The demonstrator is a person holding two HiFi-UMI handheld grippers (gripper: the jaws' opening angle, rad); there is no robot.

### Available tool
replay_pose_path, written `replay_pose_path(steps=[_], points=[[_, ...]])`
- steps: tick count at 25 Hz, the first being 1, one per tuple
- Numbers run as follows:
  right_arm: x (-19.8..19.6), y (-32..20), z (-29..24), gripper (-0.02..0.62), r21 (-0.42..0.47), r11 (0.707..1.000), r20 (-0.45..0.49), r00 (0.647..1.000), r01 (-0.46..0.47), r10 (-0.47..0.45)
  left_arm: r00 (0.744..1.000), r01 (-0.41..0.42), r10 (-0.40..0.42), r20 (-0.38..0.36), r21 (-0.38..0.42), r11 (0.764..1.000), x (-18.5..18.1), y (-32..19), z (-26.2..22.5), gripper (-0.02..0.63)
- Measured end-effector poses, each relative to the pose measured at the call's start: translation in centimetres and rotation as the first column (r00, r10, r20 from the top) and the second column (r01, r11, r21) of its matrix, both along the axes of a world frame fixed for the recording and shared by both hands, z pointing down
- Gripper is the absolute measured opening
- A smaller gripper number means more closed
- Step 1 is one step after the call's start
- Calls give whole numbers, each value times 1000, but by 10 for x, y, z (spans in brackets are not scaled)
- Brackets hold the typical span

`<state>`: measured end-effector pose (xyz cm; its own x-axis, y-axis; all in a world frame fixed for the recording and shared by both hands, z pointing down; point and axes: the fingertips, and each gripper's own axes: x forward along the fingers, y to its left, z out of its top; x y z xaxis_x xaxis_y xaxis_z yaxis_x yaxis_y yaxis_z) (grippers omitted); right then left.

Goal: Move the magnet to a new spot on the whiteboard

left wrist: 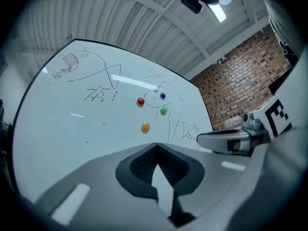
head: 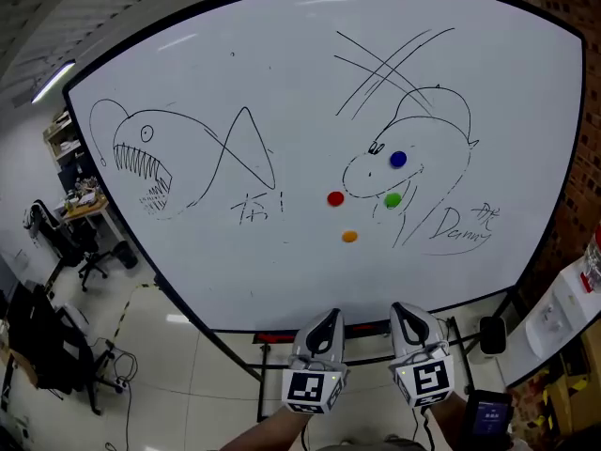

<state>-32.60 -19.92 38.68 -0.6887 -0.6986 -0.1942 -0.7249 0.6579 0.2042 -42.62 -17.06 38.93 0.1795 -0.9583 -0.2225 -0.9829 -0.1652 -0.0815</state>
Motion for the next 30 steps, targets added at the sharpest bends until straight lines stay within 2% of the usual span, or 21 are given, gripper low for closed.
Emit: replay_pose_path(steps=[11,21,25,30], points=[[-5,-48,-23,8,51,999,34,999,5,-7,1000,28,-28,13,30,999,-3,-48,-12,0],[-17,-86,-77,35,190,981,57,998,-27,16,991,98,-108,73,127,987,-13,-84,-59,0],[-17,-99,-100,58,262,964,46,998,-43,31,986,122,-136,98,143,982,-18,-96,-72,2],[-21,-105,-111,69,252,967,93,996,-41,18,981,131,-152,122,166,977,-17,-103,-79,2]])
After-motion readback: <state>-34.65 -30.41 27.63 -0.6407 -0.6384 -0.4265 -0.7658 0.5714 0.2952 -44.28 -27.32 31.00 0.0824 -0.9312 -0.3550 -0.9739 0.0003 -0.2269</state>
